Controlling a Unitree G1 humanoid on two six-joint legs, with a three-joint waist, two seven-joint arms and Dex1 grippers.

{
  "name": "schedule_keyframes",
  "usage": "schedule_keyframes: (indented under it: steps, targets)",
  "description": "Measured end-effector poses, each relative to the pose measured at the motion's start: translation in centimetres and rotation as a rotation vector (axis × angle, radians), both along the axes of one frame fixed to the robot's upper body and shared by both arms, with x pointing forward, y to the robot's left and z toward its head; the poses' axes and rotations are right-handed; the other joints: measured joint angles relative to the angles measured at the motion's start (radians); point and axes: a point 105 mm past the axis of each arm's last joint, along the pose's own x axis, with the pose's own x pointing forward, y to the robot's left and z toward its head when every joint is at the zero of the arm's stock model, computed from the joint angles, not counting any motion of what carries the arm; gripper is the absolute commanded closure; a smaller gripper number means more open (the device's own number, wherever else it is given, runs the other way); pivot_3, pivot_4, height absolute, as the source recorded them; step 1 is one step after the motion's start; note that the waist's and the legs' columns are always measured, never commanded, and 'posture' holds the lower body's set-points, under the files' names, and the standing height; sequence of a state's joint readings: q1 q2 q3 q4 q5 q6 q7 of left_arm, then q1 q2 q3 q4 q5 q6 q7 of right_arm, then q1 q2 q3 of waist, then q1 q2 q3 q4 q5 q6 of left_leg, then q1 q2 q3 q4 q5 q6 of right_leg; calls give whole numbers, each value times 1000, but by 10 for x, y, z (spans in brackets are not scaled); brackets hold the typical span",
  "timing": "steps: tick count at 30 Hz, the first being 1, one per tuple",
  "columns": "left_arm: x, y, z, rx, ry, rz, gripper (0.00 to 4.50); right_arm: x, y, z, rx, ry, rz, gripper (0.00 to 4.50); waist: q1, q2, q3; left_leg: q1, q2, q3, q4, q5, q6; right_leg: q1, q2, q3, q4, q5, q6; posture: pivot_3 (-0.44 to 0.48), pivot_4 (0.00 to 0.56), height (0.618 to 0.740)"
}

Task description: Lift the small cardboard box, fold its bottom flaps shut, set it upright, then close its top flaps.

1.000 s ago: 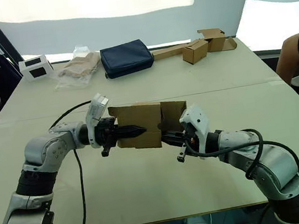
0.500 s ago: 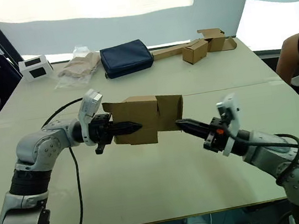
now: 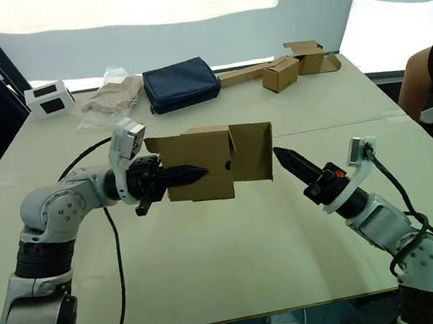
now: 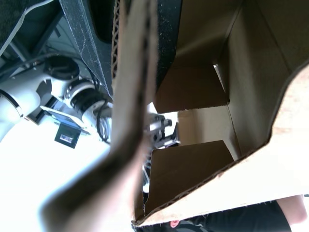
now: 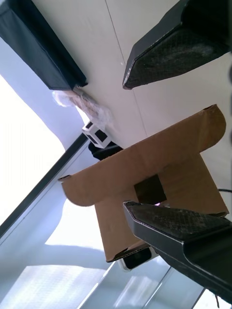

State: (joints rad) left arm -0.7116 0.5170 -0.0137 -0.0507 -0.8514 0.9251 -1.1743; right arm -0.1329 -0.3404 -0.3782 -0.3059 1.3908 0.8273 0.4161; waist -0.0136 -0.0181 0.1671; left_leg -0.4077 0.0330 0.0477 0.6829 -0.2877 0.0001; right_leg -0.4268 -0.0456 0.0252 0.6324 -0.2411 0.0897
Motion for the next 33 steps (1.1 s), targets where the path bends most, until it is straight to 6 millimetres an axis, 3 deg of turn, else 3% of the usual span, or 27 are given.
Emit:
schedule_keyframes:
  steps: [5, 12, 21, 24, 26, 31, 33]
  targets:
    - [1, 0, 0, 2, -2, 6, 4500, -8, 19, 12, 28, -35, 54, 729, 1, 0, 0, 0, 0, 0, 0, 0, 0, 0, 0, 0, 0, 0, 0, 0, 150, 740]
    - [4, 1, -3, 13, -7, 24, 4500, -22, 29, 28, 37, -78, 89, 729, 0, 0, 0, 0, 0, 0, 0, 0, 0, 0, 0, 0, 0, 0, 0, 0, 150, 740]
    - [7, -1, -5, 1, 10, 28, 4500, -26, 36, 23, -4, -53, 100, 729, 1, 0, 0, 0, 0, 0, 0, 0, 0, 0, -1, 0, 0, -1, -2, 0, 150, 740]
    - [7, -1, -5, 1, 10, 28, 4500, -26, 36, 21, -24, -46, 96, 1262, 1, 0, 0, 0, 0, 0, 0, 0, 0, 0, 0, 0, 0, -1, -2, 0, 150, 740]
    - [7, -1, -5, 1, 10, 28, 4500, -26, 37, 20, -29, -47, 95, 1862, 1, 0, 0, 0, 0, 0, 0, 0, 0, 0, 0, 0, 0, -1, -2, 0, 150, 740]
    - [7, -1, -4, 1, 7, 27, 4500, -24, 37, 19, -40, -50, 86, 3820, 1, 0, 0, 0, 0, 0, 0, 0, 0, 0, 0, 0, 0, -1, -2, 0, 150, 740]
    - [7, -1, -4, 1, 6, 27, 4500, -24, 38, 19, -42, -50, 87, 3820, 1, 0, 0, 0, 0, 0, 0, 0, 0, 0, 0, 0, 0, -1, -2, 0, 150, 740]
